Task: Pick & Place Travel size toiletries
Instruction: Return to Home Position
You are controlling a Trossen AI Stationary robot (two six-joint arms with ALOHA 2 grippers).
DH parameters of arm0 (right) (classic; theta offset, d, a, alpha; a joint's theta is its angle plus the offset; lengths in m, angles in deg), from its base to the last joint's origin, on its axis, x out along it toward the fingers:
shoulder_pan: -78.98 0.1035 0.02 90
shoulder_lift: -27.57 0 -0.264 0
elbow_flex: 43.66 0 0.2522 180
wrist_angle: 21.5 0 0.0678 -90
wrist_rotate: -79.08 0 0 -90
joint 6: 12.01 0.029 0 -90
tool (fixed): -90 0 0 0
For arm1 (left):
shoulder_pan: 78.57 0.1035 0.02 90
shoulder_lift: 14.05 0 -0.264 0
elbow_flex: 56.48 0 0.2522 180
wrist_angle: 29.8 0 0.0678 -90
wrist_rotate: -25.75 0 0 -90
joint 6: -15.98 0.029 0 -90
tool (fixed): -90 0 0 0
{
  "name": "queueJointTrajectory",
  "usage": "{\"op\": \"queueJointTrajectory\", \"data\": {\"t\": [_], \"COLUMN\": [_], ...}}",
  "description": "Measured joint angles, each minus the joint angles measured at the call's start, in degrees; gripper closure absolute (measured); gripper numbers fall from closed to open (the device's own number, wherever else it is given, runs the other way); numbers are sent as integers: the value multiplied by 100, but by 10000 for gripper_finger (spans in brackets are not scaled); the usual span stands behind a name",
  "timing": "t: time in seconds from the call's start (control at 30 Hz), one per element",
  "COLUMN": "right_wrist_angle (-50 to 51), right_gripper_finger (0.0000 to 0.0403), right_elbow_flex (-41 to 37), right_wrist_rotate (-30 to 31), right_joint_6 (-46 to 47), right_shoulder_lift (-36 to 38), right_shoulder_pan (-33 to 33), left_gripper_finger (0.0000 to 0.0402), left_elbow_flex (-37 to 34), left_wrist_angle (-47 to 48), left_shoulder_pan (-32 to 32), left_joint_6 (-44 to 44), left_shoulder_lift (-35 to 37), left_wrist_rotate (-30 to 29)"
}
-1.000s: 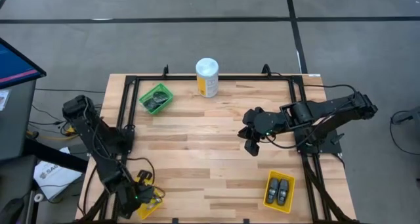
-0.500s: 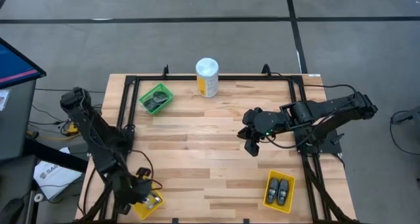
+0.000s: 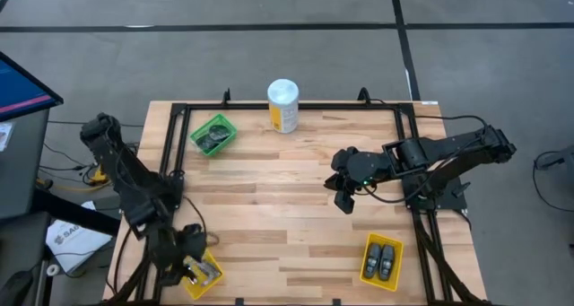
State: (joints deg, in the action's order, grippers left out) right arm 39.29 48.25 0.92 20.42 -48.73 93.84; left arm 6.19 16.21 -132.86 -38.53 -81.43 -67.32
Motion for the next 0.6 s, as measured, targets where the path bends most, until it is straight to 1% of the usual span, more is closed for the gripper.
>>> {"op": "queueJointTrajectory", "data": {"t": [0.07,0.13,0.27,0.33,0.37,0.47,0.53,0.6], "right_wrist_angle": [4,-29,-29,200,371,727,884,1260], "right_gripper_finger": [365,365,365,365,365,365,365,365], "right_elbow_flex": [129,341,1064,1581,1887,2872,3512,4100], "right_wrist_rotate": [0,-1,0,-2,0,1,1,1], "right_joint_6": [-120,-494,-1479,-1960,-2144,-2378,-2481,-3107], "right_shoulder_lift": [-4,-1,-2,-2,-2,45,87,136], "right_shoulder_pan": [-10,-37,-72,-68,-59,81,184,248], "left_gripper_finger": [194,211,245,258,263,273,276,277], "left_elbow_flex": [161,308,411,413,413,417,421,419], "left_wrist_angle": [-103,-222,-739,-1105,-1260,-1618,-1755,-1793], "left_shoulder_pan": [274,480,637,631,622,618,618,618], "left_joint_6": [-166,-166,53,191,197,201,201,37], "left_shoulder_lift": [327,779,1876,2421,2701,3430,3838,4158], "left_wrist_rotate": [-105,-523,-1944,-2650,-2859,-3116,-3152,-3147]}}
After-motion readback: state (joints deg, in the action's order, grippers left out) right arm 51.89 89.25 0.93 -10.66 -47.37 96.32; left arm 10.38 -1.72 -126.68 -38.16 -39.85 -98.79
